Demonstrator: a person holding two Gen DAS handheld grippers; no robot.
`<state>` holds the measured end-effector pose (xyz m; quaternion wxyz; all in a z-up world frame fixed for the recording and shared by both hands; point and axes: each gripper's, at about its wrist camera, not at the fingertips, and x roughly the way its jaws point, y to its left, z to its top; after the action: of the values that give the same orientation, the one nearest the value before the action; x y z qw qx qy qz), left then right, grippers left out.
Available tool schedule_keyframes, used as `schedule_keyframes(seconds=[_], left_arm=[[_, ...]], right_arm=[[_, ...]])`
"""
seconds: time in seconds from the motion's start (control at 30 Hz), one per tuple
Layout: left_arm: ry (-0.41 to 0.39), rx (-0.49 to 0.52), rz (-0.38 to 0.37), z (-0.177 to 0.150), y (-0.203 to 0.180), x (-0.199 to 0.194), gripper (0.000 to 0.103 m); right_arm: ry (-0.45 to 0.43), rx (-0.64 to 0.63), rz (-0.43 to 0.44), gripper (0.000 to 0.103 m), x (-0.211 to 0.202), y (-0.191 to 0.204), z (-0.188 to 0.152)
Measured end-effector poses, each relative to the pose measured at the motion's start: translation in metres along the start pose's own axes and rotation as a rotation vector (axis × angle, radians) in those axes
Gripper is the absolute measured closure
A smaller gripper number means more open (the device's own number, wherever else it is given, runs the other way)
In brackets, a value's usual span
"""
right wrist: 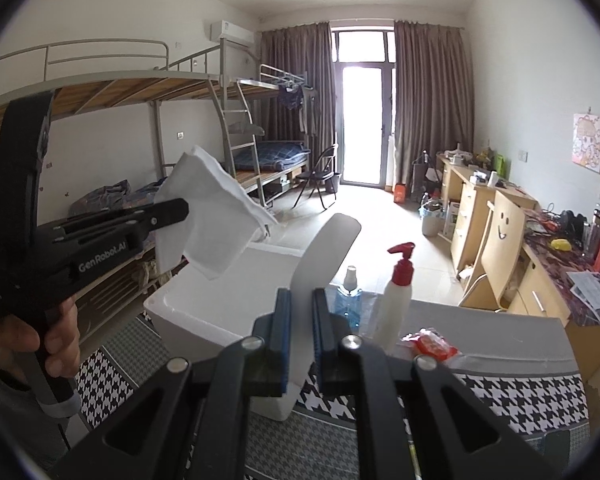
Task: Organize soft objects
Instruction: 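Lower the white tissue into the foam box and open the left gripper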
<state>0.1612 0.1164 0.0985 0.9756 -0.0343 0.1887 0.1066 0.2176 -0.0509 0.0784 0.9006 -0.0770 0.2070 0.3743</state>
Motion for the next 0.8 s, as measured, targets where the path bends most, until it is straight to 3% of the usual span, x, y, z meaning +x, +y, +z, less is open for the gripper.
schedule_keyframes(seconds=[0.4,0.8], left_arm=[[0.047,0.000,0.077,-0.008,0.009,0.023,0.102],[0.153,-0.015,0.064,-0.019,0.019,0.055,0.102]], right_arm=[[0.034,-0.016,0.036,0.091,0.020,0.015,0.005],[0.060,-0.001,0.041,0.090,0.035,0.019,0.009]])
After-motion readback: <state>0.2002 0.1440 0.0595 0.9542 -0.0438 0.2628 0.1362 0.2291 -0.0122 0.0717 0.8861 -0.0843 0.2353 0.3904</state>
